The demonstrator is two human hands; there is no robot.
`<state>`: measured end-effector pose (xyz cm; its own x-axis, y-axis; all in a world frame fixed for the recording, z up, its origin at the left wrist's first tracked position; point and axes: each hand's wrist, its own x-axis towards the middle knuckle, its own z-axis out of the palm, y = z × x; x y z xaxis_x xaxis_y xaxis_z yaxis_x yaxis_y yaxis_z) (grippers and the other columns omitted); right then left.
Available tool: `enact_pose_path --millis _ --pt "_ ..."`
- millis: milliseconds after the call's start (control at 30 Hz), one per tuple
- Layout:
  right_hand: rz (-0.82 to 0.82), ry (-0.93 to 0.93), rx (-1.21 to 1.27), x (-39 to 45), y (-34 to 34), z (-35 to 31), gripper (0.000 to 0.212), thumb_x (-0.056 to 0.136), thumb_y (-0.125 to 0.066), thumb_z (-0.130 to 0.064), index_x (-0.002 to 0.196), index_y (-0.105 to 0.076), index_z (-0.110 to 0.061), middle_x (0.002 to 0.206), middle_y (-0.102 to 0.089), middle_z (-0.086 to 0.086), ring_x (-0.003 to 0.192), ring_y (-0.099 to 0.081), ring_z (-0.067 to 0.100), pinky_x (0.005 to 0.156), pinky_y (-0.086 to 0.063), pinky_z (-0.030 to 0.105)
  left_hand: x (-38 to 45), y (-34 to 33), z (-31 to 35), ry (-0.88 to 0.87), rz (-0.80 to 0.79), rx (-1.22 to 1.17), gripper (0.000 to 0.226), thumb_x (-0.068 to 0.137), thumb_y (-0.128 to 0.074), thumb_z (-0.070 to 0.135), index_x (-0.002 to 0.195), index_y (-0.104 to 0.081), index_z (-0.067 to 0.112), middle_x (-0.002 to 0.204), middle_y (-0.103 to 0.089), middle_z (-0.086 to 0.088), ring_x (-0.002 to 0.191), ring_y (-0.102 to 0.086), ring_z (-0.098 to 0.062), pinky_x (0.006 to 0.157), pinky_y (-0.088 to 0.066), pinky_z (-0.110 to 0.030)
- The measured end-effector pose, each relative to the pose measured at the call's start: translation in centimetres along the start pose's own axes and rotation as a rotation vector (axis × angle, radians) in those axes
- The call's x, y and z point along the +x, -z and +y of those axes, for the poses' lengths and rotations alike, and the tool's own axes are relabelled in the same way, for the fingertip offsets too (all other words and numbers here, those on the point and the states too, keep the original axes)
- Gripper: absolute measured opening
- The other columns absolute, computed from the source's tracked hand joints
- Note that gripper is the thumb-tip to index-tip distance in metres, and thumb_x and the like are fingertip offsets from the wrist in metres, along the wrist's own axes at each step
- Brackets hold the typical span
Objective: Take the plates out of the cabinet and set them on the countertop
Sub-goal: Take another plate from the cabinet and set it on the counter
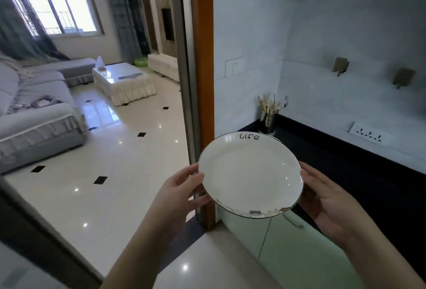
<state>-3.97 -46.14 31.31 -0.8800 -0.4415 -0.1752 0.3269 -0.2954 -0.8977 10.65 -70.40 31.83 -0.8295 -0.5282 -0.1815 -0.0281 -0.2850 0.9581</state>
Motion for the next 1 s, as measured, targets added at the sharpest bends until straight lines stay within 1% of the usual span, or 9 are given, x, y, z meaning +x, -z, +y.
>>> enact_pose_path --millis 100,167,300,333,400,467,733,900,1000 --pt "0.031 0.016 0.035 1.9 -2.4 0.8 0.035 0.076 -0.064 -0.019 0.111 -0.072 -0.018 0.103 -0.076 0.004 0.084 -0.073 0.012 0.062 -0.058 0.022 3.5 2.0 1.7 -0.001 -0.029 0.012 0.023 0.096 -0.059 0.013 0.116 -0.069 0.018 0.103 -0.076 -0.008 0.091 -0.074 -0.022 0.066 -0.06 -0.03" --pt "0.083 0.04 0.049 3.3 -2.9 1.3 0.032 0.075 -0.065 -0.02 0.106 -0.075 -0.02 0.106 -0.076 0.004 0.087 -0.073 0.013 0.064 -0.058 0.022 6.5 2.4 2.3 0.018 -0.068 0.015 0.022 0.095 -0.06 0.013 0.114 -0.069 0.018 0.103 -0.076 -0.008 0.091 -0.074 -0.024 0.065 -0.061 -0.032" --pt "0.189 0.053 0.027 4.4 -1.5 1.3 0.031 0.073 -0.068 -0.027 0.103 -0.076 -0.03 0.109 -0.075 0.001 0.092 -0.071 0.014 0.089 -0.056 0.033 11.3 0.4 2.2 0.07 -0.167 0.021 0.021 0.095 -0.059 0.01 0.111 -0.07 0.017 0.1 -0.077 -0.009 0.086 -0.075 -0.023 0.061 -0.06 -0.03" --pt "0.209 0.058 0.024 4.6 -0.8 1.1 0.031 0.074 -0.068 -0.028 0.103 -0.076 -0.031 0.11 -0.074 0.001 0.092 -0.071 0.013 0.088 -0.056 0.033 12.3 -0.5 2.0 0.085 -0.195 0.019 0.021 0.094 -0.059 0.009 0.11 -0.07 0.017 0.099 -0.077 -0.009 0.084 -0.075 -0.023 0.06 -0.059 -0.029" --pt "0.231 0.074 0.045 5.0 0.8 0.6 0.031 0.075 -0.068 -0.028 0.105 -0.075 -0.03 0.112 -0.074 0.002 0.092 -0.072 0.012 0.074 -0.058 0.026 14.1 -2.5 1.3 0.123 -0.243 0.005 0.021 0.093 -0.06 0.009 0.109 -0.071 0.017 0.099 -0.077 -0.009 0.083 -0.075 -0.023 0.059 -0.059 -0.029" --pt "0.268 0.085 0.067 5.7 2.4 0.1 0.031 0.075 -0.068 -0.028 0.105 -0.075 -0.03 0.112 -0.074 0.001 0.093 -0.072 0.012 0.069 -0.056 0.021 15.9 -4.8 0.4 0.156 -0.287 -0.009 0.021 0.091 -0.061 0.009 0.107 -0.073 0.017 0.101 -0.077 -0.01 0.086 -0.075 -0.025 0.059 -0.059 -0.03" --pt "0.412 0.169 0.172 9.7 9.1 -1.9 0.031 0.077 -0.067 -0.024 0.106 -0.075 -0.026 0.114 -0.073 0.003 0.097 -0.071 0.014 0.071 -0.056 0.021 23.2 -14.2 -2.0 0.236 -0.417 0.071 0.046 0.07 -0.07 0.017 0.116 -0.069 0.017 0.106 -0.075 -0.012 0.09 -0.074 -0.027 0.064 -0.061 -0.035" --pt "0.443 0.202 0.195 12.2 12.4 -3.1 0.029 0.079 -0.066 -0.023 0.105 -0.075 -0.026 0.113 -0.073 0.004 0.1 -0.07 0.016 0.073 -0.056 0.021 27.4 -19.7 -3.5 0.271 -0.482 0.142 0.031 0.077 -0.068 0.016 0.106 -0.076 0.025 0.112 -0.074 -0.01 0.099 -0.072 -0.029 0.071 -0.06 -0.04" --pt "0.478 0.194 0.198 13.7 14.8 -2.9 0.026 0.091 -0.06 -0.018 0.112 -0.073 -0.026 0.118 -0.071 0.003 0.107 -0.068 0.019 0.077 -0.056 0.023 28.8 -22.3 -5.4 0.268 -0.522 0.169 0.03 0.092 -0.058 0.009 0.106 -0.077 0.028 0.111 -0.075 -0.007 0.098 -0.072 -0.025 0.067 -0.06 -0.034"
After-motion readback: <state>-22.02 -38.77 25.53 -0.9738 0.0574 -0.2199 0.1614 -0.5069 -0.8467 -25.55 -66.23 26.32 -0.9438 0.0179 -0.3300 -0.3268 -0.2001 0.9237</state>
